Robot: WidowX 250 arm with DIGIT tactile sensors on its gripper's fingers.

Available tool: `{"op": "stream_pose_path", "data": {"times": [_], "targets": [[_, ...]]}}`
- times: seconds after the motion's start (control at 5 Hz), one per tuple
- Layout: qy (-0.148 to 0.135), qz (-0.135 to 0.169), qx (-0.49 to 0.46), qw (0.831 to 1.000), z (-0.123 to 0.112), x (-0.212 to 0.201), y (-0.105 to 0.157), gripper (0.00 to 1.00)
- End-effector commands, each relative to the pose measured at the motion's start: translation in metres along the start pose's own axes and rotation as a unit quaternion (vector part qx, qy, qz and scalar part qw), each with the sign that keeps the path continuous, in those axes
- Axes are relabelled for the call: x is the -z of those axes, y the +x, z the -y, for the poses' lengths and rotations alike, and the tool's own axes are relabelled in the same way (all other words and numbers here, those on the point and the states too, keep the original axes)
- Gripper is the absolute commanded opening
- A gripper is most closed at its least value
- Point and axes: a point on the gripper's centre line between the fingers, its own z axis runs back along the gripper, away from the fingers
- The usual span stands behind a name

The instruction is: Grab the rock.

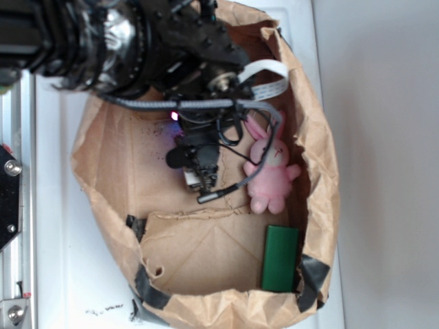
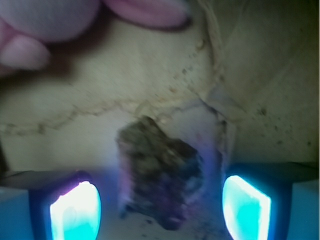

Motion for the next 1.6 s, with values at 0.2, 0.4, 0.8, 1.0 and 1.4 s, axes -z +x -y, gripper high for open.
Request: {"op": "stream_pose_path", "data": {"times": [0.2, 0.4, 0.8, 1.0, 1.4], "targets": [[-0.008, 0.026, 0.004, 1.0, 0.003, -0.018, 0.018, 0.0], [-0.007, 0.041, 0.007, 0.999, 0.001, -0.016, 0.017, 0.0], [0.001, 0.05, 0.011, 0.999, -0.001, -0.009, 0.017, 0.0], [0.006, 0.054, 0.013, 0.998, -0.002, -0.008, 0.017, 0.24], [0.013, 0.049, 0.018, 0.999, -0.004, -0.005, 0.018, 1.0]]}}
